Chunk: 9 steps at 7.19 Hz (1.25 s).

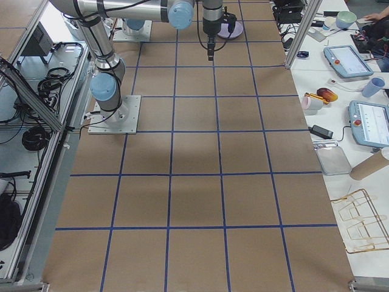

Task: Flip cup and place on plate
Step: 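Move the left gripper outward and down toward the teal mug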

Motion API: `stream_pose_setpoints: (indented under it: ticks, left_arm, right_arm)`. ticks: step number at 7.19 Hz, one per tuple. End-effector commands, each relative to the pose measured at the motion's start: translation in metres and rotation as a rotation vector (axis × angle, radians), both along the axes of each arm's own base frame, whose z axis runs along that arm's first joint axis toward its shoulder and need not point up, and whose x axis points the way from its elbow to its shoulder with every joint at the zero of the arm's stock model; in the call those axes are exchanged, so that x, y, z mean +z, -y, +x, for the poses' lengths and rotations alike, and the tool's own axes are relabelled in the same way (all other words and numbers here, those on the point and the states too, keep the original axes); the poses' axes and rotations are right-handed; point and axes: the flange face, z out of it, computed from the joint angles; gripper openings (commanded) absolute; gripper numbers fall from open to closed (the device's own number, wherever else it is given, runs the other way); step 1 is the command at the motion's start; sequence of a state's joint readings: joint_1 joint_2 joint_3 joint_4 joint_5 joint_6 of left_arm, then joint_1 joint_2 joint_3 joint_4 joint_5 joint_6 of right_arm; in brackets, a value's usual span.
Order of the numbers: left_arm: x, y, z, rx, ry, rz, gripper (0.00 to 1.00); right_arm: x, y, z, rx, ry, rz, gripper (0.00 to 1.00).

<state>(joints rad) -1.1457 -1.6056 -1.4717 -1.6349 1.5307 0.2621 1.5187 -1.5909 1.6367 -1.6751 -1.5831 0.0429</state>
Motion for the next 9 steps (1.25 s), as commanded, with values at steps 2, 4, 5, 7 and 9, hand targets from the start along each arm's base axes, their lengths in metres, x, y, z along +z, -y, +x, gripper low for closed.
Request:
stream_pose_setpoints:
  ticks: [2, 4, 5, 7, 9]
  left_arm:
    - [-0.003, -0.006, 0.034, -0.013, -0.005, 0.006, 1.00]
    - [-0.004, -0.019, 0.075, -0.042, -0.013, 0.016, 1.00]
    - [-0.005, -0.024, 0.089, -0.051, -0.017, 0.020, 1.00]
    - [-0.013, -0.031, 0.127, -0.055, -0.024, 0.031, 1.00]
    - [-0.024, -0.042, 0.170, -0.066, -0.038, 0.043, 1.00]
  right_arm:
    - [0.001, 0.000, 0.000, 0.000, 0.000, -0.001, 1.00]
    - [0.001, 0.000, 0.000, 0.000, 0.000, -0.001, 1.00]
    - [0.001, 0.000, 0.000, 0.000, 0.000, -0.001, 1.00]
    - [0.001, 0.000, 0.000, 0.000, 0.000, -0.001, 1.00]
    - [0.001, 0.000, 0.000, 0.000, 0.000, -0.001, 1.00]
